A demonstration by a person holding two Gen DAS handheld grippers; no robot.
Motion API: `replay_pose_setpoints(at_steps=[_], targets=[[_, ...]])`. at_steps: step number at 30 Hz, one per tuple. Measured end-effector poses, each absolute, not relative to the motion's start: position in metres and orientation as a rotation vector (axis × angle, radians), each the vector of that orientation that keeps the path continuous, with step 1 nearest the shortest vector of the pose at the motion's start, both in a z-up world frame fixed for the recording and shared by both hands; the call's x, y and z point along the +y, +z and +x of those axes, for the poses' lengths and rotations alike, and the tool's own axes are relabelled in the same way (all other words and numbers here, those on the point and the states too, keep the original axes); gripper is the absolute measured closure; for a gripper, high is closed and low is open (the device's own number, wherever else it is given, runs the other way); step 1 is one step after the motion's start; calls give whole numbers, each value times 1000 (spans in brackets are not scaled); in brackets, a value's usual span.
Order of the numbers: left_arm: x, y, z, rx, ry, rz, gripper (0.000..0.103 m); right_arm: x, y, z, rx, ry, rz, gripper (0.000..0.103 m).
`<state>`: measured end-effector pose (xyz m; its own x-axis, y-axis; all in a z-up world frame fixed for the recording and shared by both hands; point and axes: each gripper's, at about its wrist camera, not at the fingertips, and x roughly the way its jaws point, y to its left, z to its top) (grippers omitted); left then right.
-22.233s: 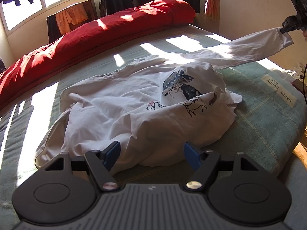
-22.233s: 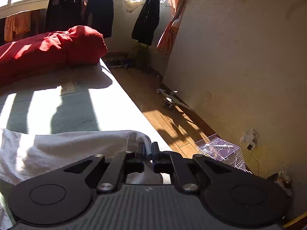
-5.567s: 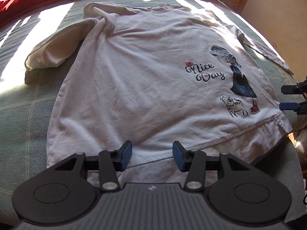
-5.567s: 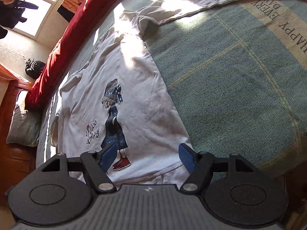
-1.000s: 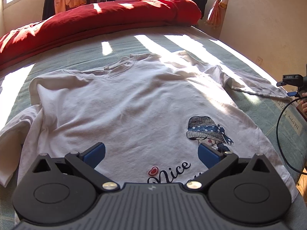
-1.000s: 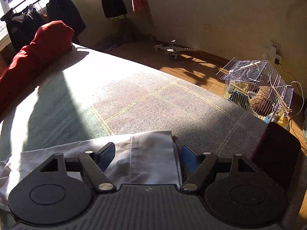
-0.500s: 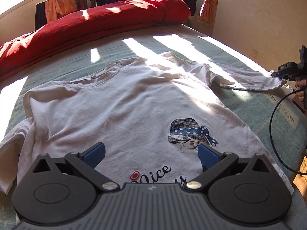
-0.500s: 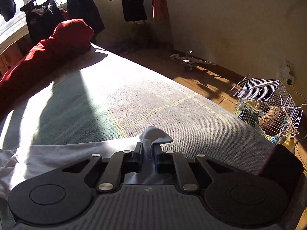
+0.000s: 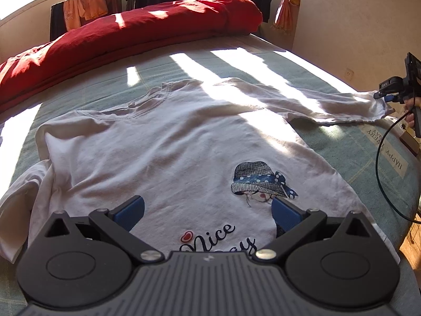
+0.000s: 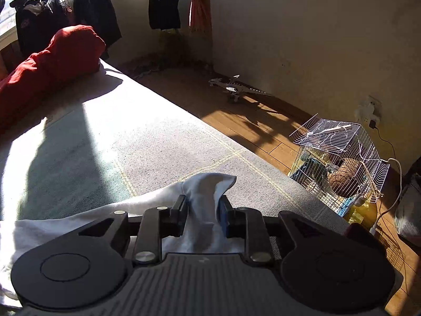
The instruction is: Fold clothes
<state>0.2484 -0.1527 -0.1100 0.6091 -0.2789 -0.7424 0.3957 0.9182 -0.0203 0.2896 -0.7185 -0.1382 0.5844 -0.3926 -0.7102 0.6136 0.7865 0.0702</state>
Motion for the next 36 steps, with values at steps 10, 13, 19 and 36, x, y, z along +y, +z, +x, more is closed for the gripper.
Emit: replay_pose_setpoints(at_steps=[10,13,19,36], targets=[[-134,-115,250,844,-353,134,1,-590,-88,345,833,-90,379,49],[-125,-116,252,842,-341,141,1,-523,-87,380,899,88,396,48],[-100,-122,258,842,-307,118,1,-389,-104,441,1004,237,274,48],[-57,-142,269,853,-282,35,1,-318,-140,525,992,141,39,31]])
